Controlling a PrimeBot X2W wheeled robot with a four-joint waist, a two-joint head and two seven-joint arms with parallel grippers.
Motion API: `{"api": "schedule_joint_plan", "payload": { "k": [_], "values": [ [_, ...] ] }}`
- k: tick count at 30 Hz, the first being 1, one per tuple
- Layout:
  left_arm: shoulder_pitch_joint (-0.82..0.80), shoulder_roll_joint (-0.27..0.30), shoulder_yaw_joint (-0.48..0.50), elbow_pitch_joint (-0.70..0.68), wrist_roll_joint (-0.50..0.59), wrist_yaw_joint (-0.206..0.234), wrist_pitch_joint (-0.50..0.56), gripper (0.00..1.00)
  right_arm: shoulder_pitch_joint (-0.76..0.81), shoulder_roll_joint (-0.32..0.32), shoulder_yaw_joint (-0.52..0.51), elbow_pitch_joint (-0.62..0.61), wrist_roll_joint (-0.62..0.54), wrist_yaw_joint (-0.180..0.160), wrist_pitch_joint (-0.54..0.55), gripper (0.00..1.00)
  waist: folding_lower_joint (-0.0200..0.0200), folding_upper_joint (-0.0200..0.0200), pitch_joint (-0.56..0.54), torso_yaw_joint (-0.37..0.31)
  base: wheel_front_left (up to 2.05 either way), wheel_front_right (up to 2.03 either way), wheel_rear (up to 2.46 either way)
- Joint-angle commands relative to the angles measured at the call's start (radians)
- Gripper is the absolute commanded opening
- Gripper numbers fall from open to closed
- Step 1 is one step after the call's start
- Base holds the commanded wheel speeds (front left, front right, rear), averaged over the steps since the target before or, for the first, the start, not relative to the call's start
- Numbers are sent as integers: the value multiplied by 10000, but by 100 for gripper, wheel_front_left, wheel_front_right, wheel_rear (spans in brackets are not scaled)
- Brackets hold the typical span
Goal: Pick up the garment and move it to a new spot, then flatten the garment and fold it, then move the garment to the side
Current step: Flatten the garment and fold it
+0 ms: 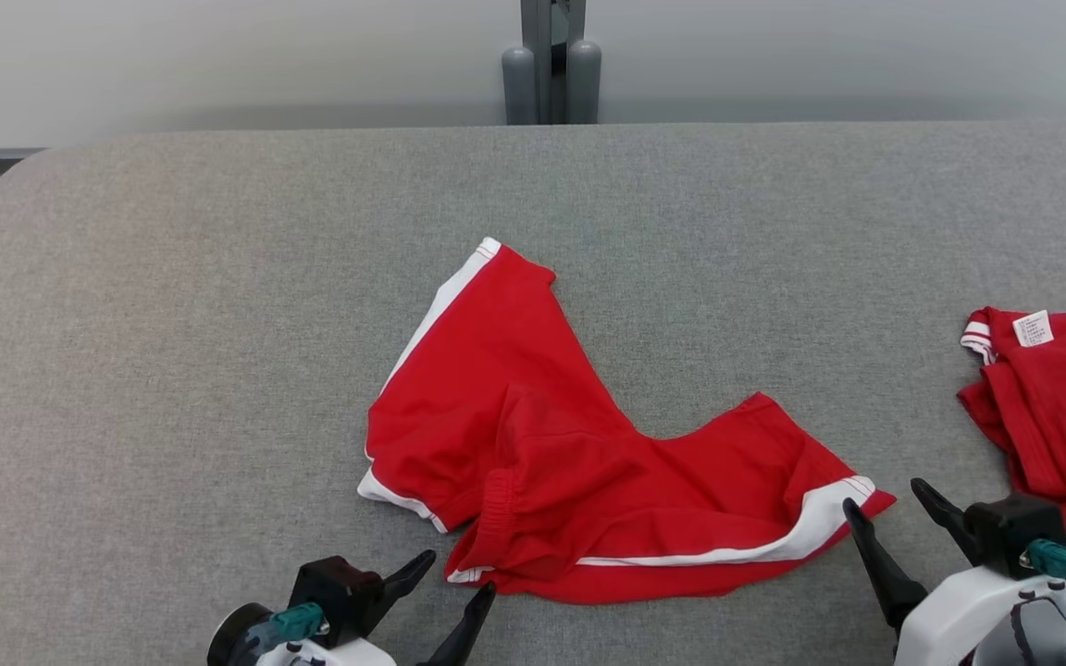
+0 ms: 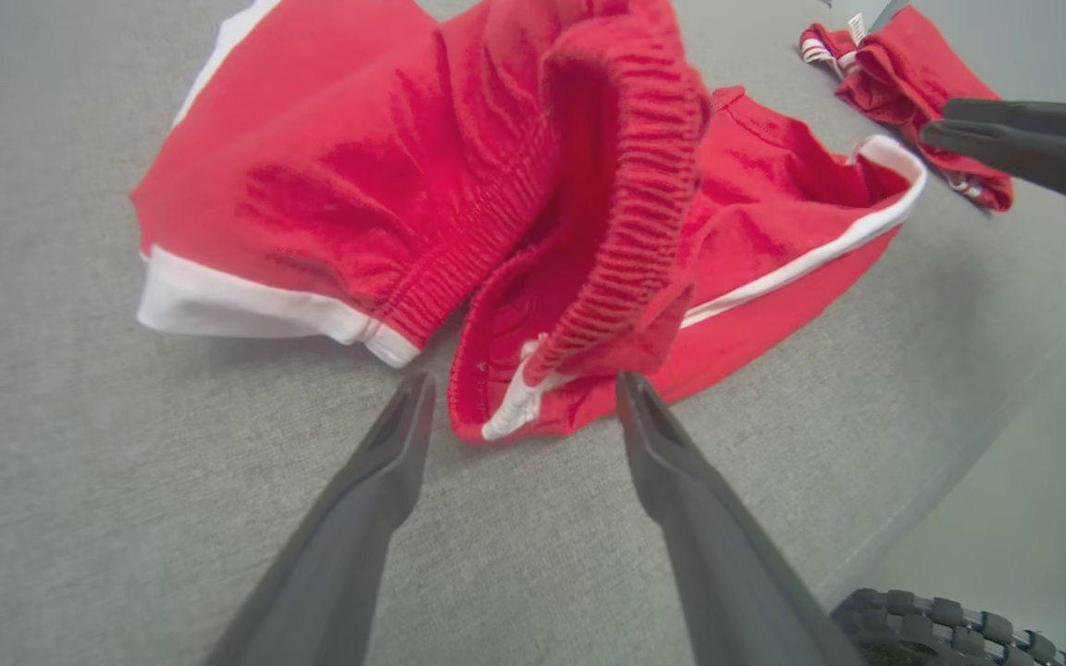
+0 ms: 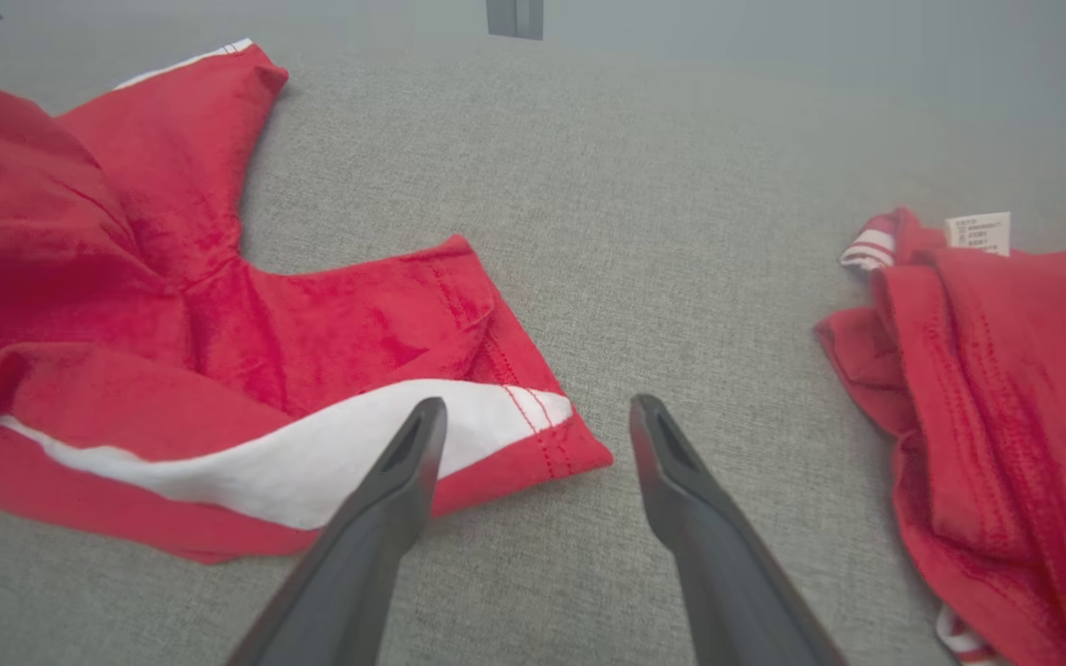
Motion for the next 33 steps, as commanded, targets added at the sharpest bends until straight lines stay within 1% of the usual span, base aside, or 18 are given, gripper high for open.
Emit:
{"api": "schedule_joint_plan", "payload": {
  "k": [1, 7, 8, 10, 11, 12, 13, 14, 15, 16, 17, 21, 28, 30, 33],
  "values": [
    [-224, -56, 25, 149, -141, -96, -23, 100, -326, -159, 154, 230, 146, -7, -4, 100, 0, 0, 251, 35, 0, 0, 0],
    [-571, -154, -72, 628, -297, -285, -10, 100, -972, -485, 691, 963, 456, -7, -81, 100, 0, 0, 694, 54, 0, 0, 0],
    [-647, -139, -64, 700, -243, -301, -53, 99, -1047, -525, 773, 1059, 510, -7, -71, 100, 0, 0, 751, 57, 0, 0, 0],
    [-732, -233, -89, 860, -350, -360, -81, 49, -1175, -589, 941, 1237, 616, -7, -82, 100, 0, 0, 830, 69, 0, 0, 0],
    [-806, -213, -75, 936, -304, -364, -98, 31, -1220, -610, 1014, 1304, 673, -7, -63, 100, 0, 0, 871, 68, 0, 0, 0],
    [-806, -213, -75, 936, -304, -364, -98, 31, -1220, -610, 1014, 1304, 673, -7, -63, 100, 0, 0, 871, 68, 0, 0, 0],
    [-839, -239, -72, 1009, -358, -406, -132, 5, -1272, -633, 1070, 1353, 744, -7, -116, 100, 0, 0, 901, 63, 0, 0, 0],
    [-867, -265, -87, 1070, -407, -447, -159, 0, -1299, -635, 1105, 1415, 859, -7, -128, 0, 0, 0, 924, 60, 0, 0, 0],
    [-927, -231, -100, 1113, -349, -433, -161, 0, -1280, -660, 1155, 1509, 940, -7, -10, 0, 0, 0, 941, 56, 0, 0, 0],
    [-985, -252, -77, 1141, -414, -454, -246, 0, -1349, -694, 1072, 1413, 988, -7, -228, 0, 0, 0, 959, 35, 0, 0, 0],
    [-999, -213, -68, 1150, -390, -441, -250, 0, -1281, -695, 1082, 1441, 1040, -7, -171, 0, 0, 0, 954, 23, 0, 0, 0],
    [-1069, -119, 88, 867, -354, -311, -405, 0, -1067, -580, 800, 1019, 1128, -7, -559, 0, 0, 0, 900, -24, 0, 0, 0],
    [-1078, 171, 624, -294, -408, 139, -563, 0, -808, -213, 32, 3, 1117, -7, -1046, 0, 0, 0, 577, -100, 0, 0, 0],
    [-1141, 322, 804, -646, -299, 287, -551, 0, -805, -46, -130, -310, 1129, -7, -1186, 0, 0, 0, 462, -117, 0, 0, 0],
    [-1281, 388, 1069, -1158, -284, 490, -597, 0, -932, 193, -463, -800, 1048, -7, -1429, 0, 0, 0, 288, -116, 0, 0, 0]
  ]
}}
